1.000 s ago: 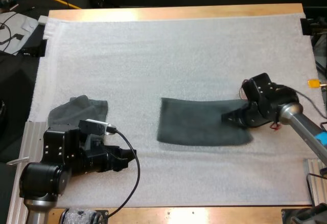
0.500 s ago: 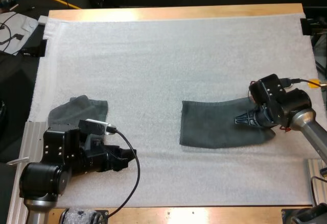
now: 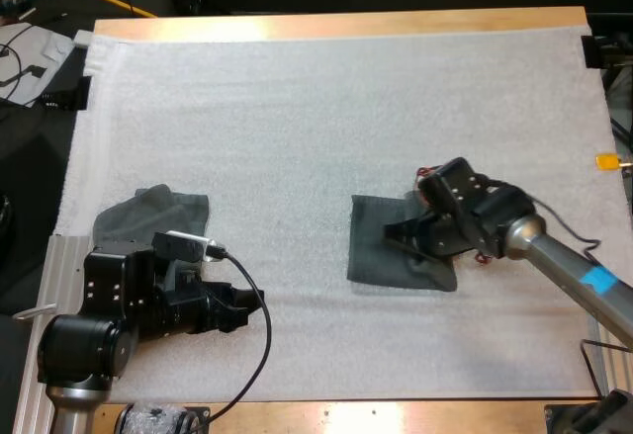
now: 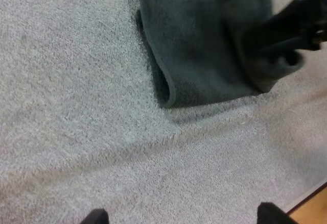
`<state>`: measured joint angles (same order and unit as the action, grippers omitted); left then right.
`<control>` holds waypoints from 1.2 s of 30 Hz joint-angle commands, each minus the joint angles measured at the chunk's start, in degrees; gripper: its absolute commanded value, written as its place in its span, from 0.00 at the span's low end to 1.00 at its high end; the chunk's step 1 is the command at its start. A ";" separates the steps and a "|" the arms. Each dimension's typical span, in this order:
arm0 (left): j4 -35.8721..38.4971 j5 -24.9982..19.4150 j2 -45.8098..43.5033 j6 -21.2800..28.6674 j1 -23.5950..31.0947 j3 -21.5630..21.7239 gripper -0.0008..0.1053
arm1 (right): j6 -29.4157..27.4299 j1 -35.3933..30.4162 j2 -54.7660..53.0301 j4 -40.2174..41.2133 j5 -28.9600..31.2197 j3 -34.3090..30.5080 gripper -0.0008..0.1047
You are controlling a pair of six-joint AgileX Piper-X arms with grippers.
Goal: Pick towel from pile, fold and stack
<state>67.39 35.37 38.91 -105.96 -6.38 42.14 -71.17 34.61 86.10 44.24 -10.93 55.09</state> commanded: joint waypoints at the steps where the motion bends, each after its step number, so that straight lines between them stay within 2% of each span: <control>1: 0.46 1.12 -0.11 -0.08 -0.08 0.28 0.54 | 4.61 1.26 2.61 -4.55 -4.07 0.79 0.01; 4: -0.03 0.55 -0.31 -0.06 -0.14 0.32 0.55 | 4.68 1.14 2.92 -4.11 -3.78 0.54 0.01; 8: 0.22 0.65 -0.15 0.03 -0.11 0.36 0.54 | 8.60 1.59 5.97 -7.29 -6.42 0.82 0.02; 10: 0.21 0.72 -0.16 0.04 -0.13 0.36 0.55 | 9.10 1.66 6.63 -7.74 -7.03 0.78 0.06; 18: 0.16 0.69 -0.16 -0.02 -0.15 0.41 0.55 | 8.17 1.72 6.99 -8.73 -11.17 0.86 0.54; 20: 0.19 0.69 -0.20 0.06 -0.10 0.35 0.55 | 7.35 1.65 6.66 -8.84 -12.01 0.82 0.63; 27: -0.08 0.49 -0.34 -0.01 -0.10 0.40 0.55 | 7.38 2.34 5.91 -9.52 -12.73 0.68 0.64; 36: -0.16 0.33 -0.17 0.07 -0.07 0.29 0.54 | 10.91 7.84 8.28 -14.82 -12.16 0.67 0.64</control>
<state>67.63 35.65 38.91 -105.96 -6.38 42.14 -61.41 41.11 93.31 30.74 -22.90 55.39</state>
